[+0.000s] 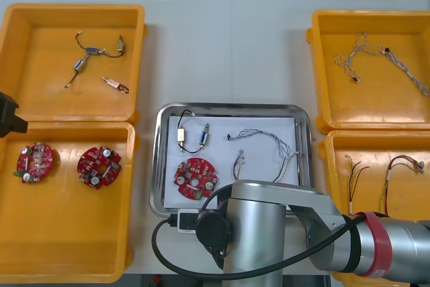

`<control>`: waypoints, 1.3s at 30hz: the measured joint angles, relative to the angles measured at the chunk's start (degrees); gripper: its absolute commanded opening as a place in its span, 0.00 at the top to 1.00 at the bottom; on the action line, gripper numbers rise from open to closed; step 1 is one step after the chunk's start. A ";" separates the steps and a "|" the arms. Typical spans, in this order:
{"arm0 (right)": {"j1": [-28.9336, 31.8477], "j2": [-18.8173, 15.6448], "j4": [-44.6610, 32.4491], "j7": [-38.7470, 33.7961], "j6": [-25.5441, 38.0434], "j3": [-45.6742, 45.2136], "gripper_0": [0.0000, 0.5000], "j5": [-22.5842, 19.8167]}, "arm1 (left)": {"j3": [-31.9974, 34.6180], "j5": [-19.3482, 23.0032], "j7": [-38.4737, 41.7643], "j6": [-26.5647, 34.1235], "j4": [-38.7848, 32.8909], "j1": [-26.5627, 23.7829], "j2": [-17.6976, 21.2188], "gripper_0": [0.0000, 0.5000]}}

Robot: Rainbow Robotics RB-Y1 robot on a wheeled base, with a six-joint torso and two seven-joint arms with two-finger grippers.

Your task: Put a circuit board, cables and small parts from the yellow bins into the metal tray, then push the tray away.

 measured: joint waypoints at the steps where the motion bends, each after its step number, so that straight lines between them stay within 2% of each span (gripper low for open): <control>1: 0.00 0.00 0.00 0.00 0.00 0.00 1.00 0.13 | 0.00 0.00 0.00 0.00 0.00 0.00 0.00 0.00; 11: -0.82 -0.04 0.04 -0.01 -0.78 0.00 1.00 1.00 | 0.00 0.00 0.00 0.00 0.00 0.00 0.00 0.00; 22: -6.59 -0.21 0.19 -0.03 -1.31 0.05 1.00 1.00 | 0.00 0.00 0.00 0.00 0.00 0.00 0.00 0.00; 39: -11.10 -2.70 1.16 -0.08 -2.99 0.09 1.00 1.00 | 0.00 0.00 0.00 0.00 0.00 0.00 0.00 0.00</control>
